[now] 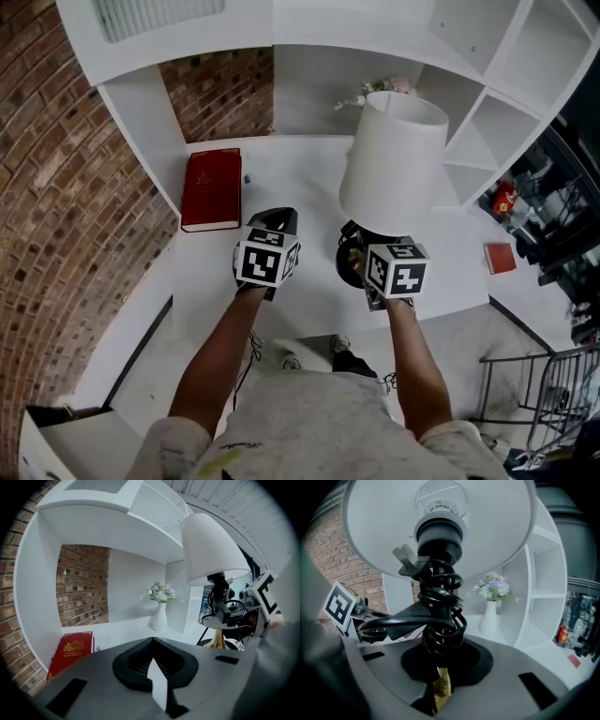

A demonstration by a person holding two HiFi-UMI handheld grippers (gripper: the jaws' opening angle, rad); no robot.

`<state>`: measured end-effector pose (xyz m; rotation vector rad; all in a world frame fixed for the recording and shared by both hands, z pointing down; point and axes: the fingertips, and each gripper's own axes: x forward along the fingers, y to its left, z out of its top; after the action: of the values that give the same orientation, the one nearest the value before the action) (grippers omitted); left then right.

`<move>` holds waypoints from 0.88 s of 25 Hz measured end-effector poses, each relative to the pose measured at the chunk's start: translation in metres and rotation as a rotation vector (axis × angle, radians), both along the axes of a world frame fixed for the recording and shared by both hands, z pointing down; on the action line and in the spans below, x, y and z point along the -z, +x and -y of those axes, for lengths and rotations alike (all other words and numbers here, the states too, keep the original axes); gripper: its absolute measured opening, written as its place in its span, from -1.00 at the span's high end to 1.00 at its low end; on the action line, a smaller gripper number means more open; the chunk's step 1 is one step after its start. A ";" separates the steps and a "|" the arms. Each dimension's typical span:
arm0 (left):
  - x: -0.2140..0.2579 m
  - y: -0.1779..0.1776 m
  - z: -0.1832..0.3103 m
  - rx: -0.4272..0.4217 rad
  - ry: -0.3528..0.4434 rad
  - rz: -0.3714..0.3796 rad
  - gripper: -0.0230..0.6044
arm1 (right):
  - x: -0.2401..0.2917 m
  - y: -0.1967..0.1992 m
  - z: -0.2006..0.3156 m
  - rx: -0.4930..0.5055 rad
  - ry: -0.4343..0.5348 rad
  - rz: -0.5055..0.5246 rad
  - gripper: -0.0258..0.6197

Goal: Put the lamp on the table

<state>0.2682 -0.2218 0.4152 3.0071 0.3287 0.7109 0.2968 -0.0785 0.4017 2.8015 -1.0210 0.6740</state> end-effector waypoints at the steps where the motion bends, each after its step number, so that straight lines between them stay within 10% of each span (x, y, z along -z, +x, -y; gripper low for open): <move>1: 0.000 0.000 0.002 0.007 0.002 0.001 0.95 | -0.001 0.001 0.002 0.007 0.001 0.000 0.77; 22: 0.009 0.029 0.032 0.319 0.109 0.012 0.95 | -0.010 0.078 0.050 0.335 0.055 -0.012 0.77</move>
<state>0.2975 -0.2539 0.4058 3.0458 -0.1943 0.7354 0.3748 -0.1286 0.4115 2.5782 -1.4787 0.5935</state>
